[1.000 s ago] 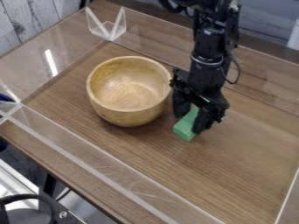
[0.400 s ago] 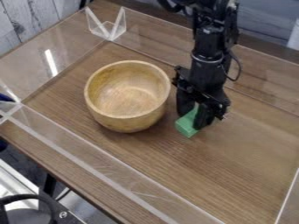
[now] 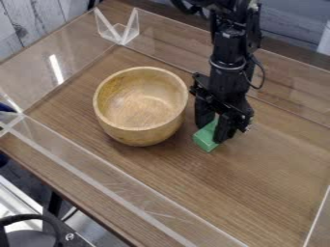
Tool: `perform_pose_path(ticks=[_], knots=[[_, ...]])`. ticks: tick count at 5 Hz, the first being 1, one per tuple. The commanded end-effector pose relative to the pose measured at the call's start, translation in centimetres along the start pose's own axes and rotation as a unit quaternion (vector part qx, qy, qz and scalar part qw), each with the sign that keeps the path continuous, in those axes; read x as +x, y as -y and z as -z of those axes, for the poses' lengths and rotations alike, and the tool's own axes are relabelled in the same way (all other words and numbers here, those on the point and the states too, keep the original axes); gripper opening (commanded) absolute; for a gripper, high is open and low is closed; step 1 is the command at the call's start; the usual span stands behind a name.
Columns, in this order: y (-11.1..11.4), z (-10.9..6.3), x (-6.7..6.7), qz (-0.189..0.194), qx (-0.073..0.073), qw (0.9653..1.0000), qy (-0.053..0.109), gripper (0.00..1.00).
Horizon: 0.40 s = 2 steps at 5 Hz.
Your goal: Put the green block in the brown bowl
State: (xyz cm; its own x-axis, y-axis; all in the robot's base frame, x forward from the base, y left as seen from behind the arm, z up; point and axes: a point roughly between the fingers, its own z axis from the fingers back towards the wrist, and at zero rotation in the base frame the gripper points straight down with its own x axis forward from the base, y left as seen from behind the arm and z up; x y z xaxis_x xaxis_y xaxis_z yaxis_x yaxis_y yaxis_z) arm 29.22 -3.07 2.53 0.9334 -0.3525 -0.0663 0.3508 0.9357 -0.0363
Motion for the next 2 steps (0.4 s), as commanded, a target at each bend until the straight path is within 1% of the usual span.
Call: perform_pose_path(ticks=[1, 2], knots=[[-0.01, -0.29, 0.48, 0.013, 0.003, 0.9997, 0.019, 0.00], [0.09, -0.27, 0.55, 0.017, 0.003, 0.9996, 0.024, 0.00]])
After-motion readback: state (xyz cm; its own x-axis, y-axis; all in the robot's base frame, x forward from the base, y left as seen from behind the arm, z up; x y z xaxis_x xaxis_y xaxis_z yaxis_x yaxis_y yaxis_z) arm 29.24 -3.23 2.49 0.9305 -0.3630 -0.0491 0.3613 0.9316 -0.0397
